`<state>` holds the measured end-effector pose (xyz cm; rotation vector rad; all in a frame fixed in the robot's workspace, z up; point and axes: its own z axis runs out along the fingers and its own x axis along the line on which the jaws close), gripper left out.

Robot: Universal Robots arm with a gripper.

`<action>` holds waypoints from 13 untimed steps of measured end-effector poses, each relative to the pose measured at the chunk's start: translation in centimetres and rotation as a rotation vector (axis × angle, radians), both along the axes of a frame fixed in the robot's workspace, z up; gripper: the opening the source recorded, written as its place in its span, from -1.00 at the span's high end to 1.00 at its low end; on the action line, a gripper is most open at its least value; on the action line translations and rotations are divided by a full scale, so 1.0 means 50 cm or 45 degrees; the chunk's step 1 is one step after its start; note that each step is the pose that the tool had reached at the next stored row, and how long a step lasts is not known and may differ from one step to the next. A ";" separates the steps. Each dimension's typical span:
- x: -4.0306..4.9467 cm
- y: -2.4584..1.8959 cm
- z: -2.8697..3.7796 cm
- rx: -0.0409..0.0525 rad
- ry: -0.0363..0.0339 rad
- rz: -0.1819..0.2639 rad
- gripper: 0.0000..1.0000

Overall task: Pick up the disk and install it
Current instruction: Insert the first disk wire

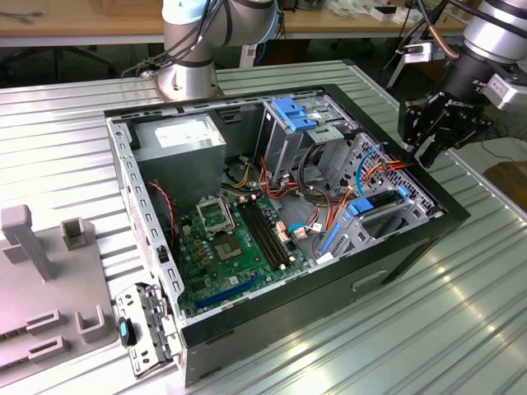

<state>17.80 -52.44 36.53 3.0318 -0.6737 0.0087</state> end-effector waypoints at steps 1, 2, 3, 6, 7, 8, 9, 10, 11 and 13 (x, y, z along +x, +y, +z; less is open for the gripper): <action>0.000 0.0002 -0.001 0.001 0.0000 0.015 0.14; 0.000 0.0004 -0.002 0.002 0.0001 0.049 0.14; 0.001 0.0004 -0.003 0.002 0.0003 0.102 0.14; 0.003 0.0035 -0.004 0.002 0.0002 0.119 0.16; 0.003 0.0037 -0.004 0.002 0.0002 0.119 0.16; 0.003 0.0040 -0.004 0.002 0.0002 0.118 0.31; 0.003 0.0040 -0.004 0.002 0.0002 0.117 0.31; 0.003 0.0040 -0.003 0.002 0.0002 0.117 0.31; 0.003 0.0040 -0.002 0.002 0.0002 0.117 0.31; 0.003 0.0040 -0.001 0.005 0.0000 0.117 0.31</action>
